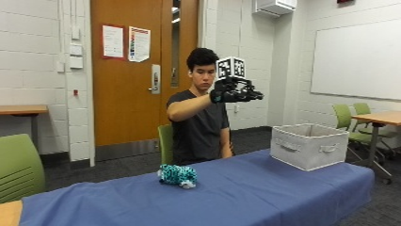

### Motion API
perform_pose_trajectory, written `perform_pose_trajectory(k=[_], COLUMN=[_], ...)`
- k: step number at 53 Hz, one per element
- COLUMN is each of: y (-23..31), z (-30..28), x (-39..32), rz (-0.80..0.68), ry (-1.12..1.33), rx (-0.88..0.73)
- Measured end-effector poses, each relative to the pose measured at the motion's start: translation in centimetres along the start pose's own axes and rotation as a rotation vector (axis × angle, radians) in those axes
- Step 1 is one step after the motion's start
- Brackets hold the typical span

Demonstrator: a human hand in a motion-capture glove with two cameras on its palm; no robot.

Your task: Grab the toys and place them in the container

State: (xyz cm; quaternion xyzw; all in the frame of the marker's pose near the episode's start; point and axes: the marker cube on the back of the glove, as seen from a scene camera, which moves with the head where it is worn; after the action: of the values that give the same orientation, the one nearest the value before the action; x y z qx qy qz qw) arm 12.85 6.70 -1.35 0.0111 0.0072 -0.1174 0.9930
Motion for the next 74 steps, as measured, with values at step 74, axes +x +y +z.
perform_pose_trajectory(k=[74], y=[17.4], z=[27.6], x=[22.4], rz=[0.535], ry=[-0.158], rx=[-0.254])
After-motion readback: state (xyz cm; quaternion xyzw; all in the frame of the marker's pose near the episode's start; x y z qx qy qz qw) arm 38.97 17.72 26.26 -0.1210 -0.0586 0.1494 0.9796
